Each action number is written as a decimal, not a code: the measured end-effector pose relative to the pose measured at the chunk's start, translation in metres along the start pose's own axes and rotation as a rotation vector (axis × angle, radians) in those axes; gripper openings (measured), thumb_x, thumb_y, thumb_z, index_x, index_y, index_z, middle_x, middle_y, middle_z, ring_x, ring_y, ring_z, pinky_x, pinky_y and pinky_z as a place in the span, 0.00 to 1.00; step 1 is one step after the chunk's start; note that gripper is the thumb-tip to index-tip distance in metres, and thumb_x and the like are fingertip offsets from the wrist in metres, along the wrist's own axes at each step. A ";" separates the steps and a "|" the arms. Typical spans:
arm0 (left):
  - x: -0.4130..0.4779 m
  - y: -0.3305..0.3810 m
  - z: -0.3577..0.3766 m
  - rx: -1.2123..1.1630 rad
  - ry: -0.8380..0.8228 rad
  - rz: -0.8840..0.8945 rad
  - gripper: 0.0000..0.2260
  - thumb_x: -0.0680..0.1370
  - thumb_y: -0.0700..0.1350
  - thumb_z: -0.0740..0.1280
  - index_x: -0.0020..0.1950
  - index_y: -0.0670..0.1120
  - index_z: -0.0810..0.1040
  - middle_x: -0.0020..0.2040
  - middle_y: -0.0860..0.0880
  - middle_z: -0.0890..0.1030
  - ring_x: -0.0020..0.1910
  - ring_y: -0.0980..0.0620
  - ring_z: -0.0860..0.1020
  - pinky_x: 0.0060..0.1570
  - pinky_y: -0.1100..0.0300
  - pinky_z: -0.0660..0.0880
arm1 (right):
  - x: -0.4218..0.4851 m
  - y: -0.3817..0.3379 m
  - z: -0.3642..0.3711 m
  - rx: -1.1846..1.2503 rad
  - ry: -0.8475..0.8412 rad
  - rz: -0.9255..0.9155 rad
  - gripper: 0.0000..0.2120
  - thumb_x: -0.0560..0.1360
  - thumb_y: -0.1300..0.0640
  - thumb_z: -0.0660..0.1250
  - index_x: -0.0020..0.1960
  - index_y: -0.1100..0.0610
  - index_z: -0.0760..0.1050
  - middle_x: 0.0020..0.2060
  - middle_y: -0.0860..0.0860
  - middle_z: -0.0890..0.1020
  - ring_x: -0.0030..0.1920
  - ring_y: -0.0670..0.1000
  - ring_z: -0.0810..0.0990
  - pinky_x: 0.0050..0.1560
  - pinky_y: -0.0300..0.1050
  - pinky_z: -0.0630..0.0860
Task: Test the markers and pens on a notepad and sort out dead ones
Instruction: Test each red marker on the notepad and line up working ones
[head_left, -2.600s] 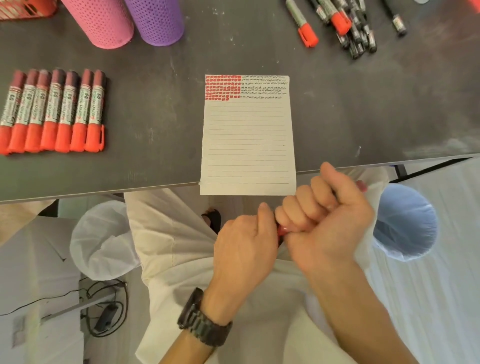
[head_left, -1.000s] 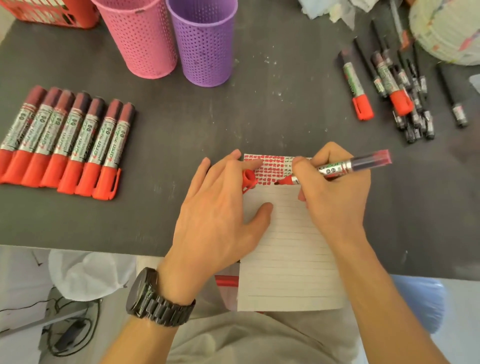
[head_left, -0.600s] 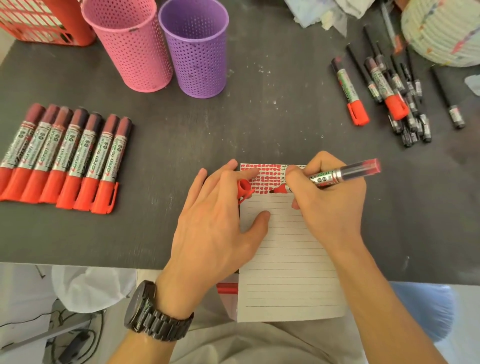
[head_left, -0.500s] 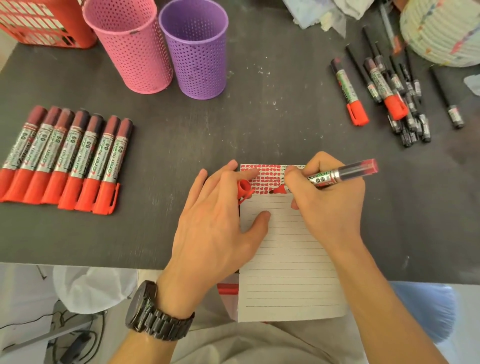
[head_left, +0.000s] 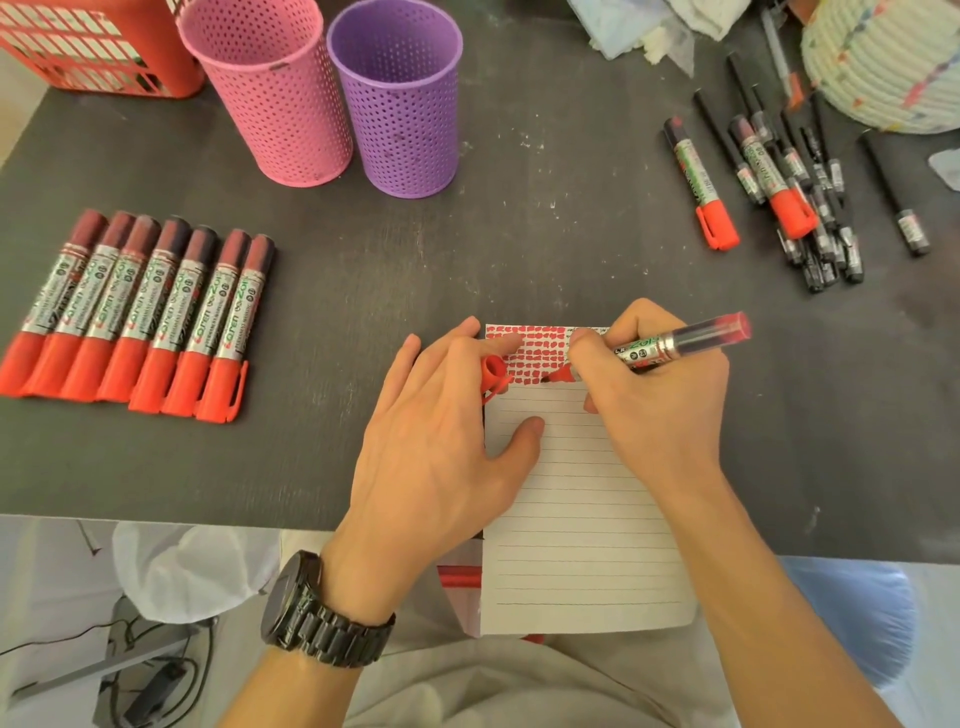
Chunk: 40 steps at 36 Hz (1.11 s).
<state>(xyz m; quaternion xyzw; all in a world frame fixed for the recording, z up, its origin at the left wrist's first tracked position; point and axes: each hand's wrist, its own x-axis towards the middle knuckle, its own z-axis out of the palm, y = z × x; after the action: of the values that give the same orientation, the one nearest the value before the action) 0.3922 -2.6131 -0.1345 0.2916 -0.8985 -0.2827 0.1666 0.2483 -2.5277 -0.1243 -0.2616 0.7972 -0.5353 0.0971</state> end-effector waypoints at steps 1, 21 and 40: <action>0.000 0.000 0.000 -0.001 0.002 0.001 0.24 0.74 0.58 0.67 0.67 0.52 0.68 0.65 0.57 0.76 0.75 0.59 0.64 0.78 0.58 0.49 | 0.000 0.000 0.000 -0.001 -0.002 -0.002 0.11 0.71 0.59 0.70 0.32 0.58 0.72 0.25 0.57 0.76 0.29 0.64 0.77 0.28 0.55 0.71; 0.000 0.001 -0.001 -0.014 0.007 -0.005 0.23 0.74 0.57 0.67 0.66 0.51 0.70 0.63 0.57 0.77 0.75 0.58 0.65 0.78 0.53 0.52 | 0.001 0.002 -0.001 -0.023 -0.001 -0.013 0.11 0.71 0.58 0.69 0.33 0.60 0.72 0.25 0.59 0.76 0.29 0.64 0.77 0.29 0.55 0.71; 0.000 0.002 0.000 -0.013 0.006 -0.008 0.21 0.74 0.56 0.68 0.64 0.53 0.67 0.66 0.56 0.76 0.75 0.58 0.64 0.78 0.52 0.53 | 0.001 0.003 0.000 -0.015 0.008 -0.013 0.10 0.71 0.59 0.69 0.33 0.60 0.72 0.24 0.59 0.76 0.29 0.64 0.77 0.28 0.56 0.71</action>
<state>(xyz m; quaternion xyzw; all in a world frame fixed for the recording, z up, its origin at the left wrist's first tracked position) 0.3916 -2.6123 -0.1332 0.2947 -0.8950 -0.2885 0.1701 0.2464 -2.5277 -0.1266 -0.2653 0.7998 -0.5311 0.0886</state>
